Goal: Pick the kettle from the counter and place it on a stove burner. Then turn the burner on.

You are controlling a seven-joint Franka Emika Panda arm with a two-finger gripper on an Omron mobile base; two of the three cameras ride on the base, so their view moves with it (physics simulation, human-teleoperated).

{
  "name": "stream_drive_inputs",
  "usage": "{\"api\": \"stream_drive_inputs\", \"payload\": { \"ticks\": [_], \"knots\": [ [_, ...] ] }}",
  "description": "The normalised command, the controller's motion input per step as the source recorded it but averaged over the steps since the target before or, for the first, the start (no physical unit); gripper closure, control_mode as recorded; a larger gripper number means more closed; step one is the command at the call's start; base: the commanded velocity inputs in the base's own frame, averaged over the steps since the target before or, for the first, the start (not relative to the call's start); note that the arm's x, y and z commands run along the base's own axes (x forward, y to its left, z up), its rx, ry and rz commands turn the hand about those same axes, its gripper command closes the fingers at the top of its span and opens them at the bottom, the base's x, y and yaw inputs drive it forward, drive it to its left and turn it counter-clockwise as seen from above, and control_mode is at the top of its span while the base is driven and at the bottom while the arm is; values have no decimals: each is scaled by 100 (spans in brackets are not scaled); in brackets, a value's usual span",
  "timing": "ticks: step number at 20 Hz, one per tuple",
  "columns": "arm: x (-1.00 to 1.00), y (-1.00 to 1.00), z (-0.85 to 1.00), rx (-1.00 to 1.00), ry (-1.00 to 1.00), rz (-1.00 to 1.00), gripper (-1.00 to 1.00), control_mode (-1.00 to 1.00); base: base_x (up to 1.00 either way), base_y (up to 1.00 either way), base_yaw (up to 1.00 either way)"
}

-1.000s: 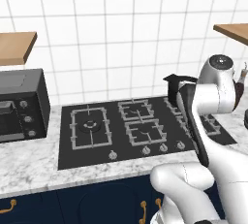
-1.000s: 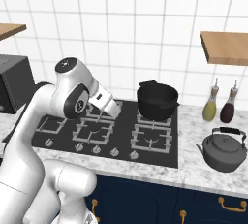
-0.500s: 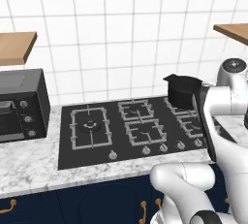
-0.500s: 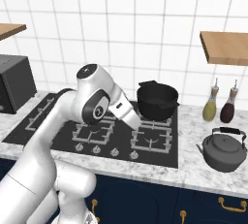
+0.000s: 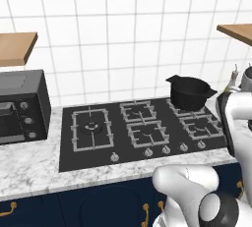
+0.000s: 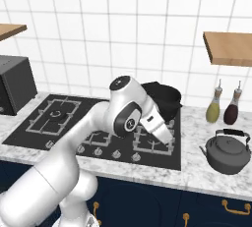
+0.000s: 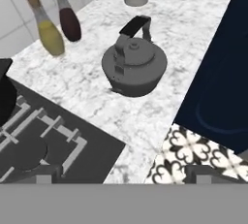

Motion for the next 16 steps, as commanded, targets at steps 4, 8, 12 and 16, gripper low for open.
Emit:
{"api": "stream_drive_inputs", "payload": {
  "ticks": [4, 8, 12, 16],
  "knots": [
    [9, -88, -14, 7, 1, -15, -100, -100, 0, 0, 0],
    [8, -89, -10, 7, 3, -13, -100, -100, 0, 0, 0],
    [21, -64, -6, 5, 5, -8, -100, -100, 0, 0, 0],
    [36, -41, -3, 6, 6, -2, -100, -100, 0, 0, 0]
  ]
}}
